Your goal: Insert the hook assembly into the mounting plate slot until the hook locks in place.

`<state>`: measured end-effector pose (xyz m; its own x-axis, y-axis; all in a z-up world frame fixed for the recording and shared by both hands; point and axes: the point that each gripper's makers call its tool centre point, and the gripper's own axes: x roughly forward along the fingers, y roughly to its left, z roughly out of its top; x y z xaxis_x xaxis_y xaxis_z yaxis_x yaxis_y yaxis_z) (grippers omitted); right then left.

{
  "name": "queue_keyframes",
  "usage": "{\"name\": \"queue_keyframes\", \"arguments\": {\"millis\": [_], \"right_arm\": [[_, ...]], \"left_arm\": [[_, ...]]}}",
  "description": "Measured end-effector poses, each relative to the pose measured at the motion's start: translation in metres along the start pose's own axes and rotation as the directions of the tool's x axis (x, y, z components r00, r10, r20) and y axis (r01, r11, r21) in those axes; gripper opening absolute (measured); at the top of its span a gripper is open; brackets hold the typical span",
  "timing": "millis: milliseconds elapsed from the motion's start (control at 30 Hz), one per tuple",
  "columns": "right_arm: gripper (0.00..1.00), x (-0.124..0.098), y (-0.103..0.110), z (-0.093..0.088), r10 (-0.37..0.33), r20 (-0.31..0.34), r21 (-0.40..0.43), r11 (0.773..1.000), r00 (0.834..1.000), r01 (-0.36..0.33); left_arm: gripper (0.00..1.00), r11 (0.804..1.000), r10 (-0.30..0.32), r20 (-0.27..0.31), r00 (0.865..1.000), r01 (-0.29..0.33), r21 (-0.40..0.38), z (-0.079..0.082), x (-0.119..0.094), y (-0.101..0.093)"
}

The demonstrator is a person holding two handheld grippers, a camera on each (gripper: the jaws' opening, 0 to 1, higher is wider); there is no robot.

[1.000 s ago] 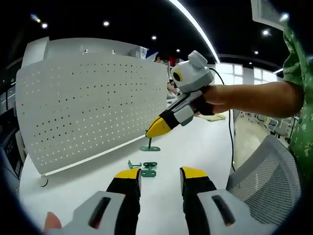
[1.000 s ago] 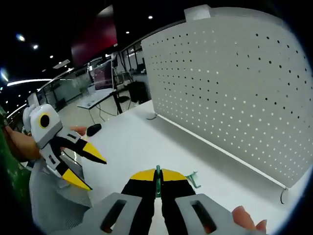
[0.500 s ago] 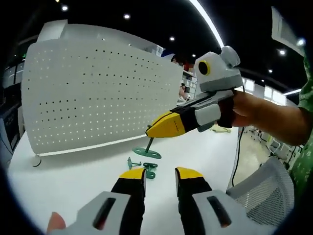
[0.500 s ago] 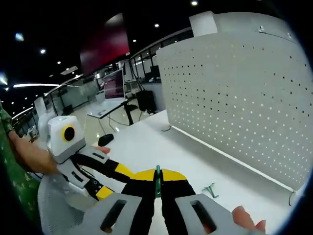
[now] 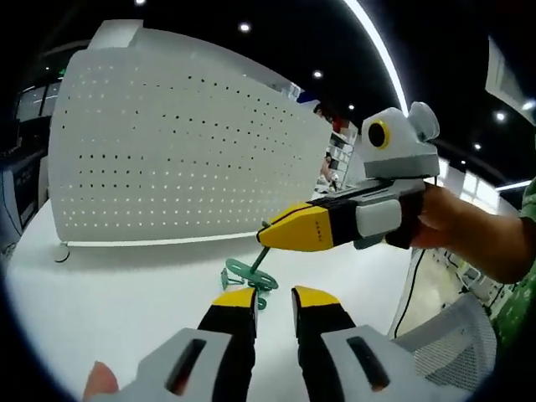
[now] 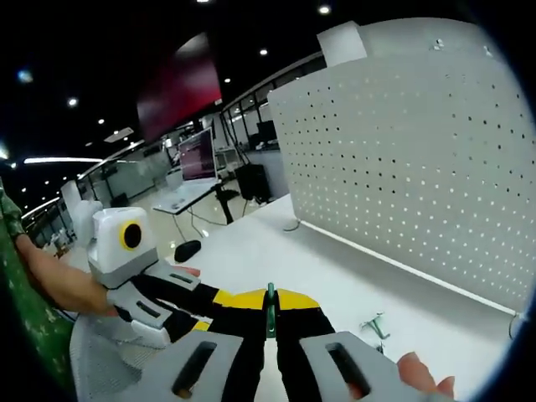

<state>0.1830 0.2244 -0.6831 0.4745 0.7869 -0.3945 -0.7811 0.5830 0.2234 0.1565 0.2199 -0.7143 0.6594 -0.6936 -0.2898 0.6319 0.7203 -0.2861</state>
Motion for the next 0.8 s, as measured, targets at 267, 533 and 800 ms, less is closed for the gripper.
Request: {"name": "queue_keyframes", "arguments": {"millis": [267,533,800], "right_arm": [[0.02,0.0017,0.005,-0.001,0.018,0.014,0.026,0.999,1.0,-0.018],[0.02,0.0002,0.0054,-0.0029,0.016,0.009,0.026,1.0,1.0,-0.017],[0.02,-0.0007,0.0068,-0.0067,0.015,0.004,0.042,0.999,1.0,-0.015]], "left_arm": [[0.13,1.0,0.01,0.003,1.0,-0.01,-0.026,-0.0003,-0.0007,0.0043],[0.09,0.999,0.015,-0.001,1.0,-0.016,-0.032,-0.0016,-0.002,0.0065],[0.06,0.999,0.026,-0.005,1.0,-0.027,-0.03,-0.003,-0.0046,0.0103]]}}
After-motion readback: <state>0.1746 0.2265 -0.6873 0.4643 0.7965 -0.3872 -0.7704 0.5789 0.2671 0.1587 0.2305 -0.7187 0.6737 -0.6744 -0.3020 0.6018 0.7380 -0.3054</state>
